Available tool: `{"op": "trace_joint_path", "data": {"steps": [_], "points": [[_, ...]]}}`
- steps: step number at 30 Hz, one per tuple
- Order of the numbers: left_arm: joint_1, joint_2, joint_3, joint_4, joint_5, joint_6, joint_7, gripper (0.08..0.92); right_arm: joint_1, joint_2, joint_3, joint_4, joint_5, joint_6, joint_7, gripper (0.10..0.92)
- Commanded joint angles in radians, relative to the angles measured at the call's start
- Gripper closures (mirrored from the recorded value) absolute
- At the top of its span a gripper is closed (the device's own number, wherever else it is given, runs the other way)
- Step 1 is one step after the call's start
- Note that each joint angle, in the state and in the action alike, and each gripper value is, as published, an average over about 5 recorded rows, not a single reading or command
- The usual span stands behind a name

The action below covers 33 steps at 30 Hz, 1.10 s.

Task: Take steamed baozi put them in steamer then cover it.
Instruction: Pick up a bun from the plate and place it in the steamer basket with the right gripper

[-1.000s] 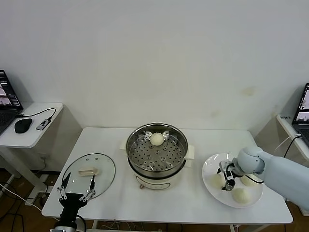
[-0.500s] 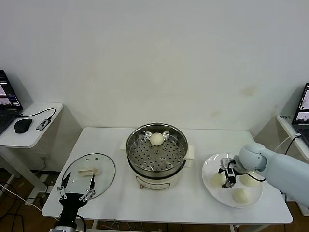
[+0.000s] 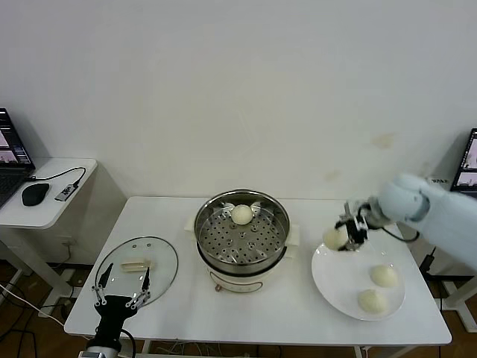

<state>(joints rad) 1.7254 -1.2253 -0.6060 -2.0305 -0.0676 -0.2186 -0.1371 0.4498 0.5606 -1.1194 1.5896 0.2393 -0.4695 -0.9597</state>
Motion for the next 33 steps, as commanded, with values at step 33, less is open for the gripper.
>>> {"op": "trace_joint_path", "data": {"steps": [33], "points": [[-0.011,-0.004,-0.019,0.006,0.001,-0.003,-0.001,0.177,0.006,0.79,-0.165,-0.338,0.387,-0.255,0.271,0.381]]}}
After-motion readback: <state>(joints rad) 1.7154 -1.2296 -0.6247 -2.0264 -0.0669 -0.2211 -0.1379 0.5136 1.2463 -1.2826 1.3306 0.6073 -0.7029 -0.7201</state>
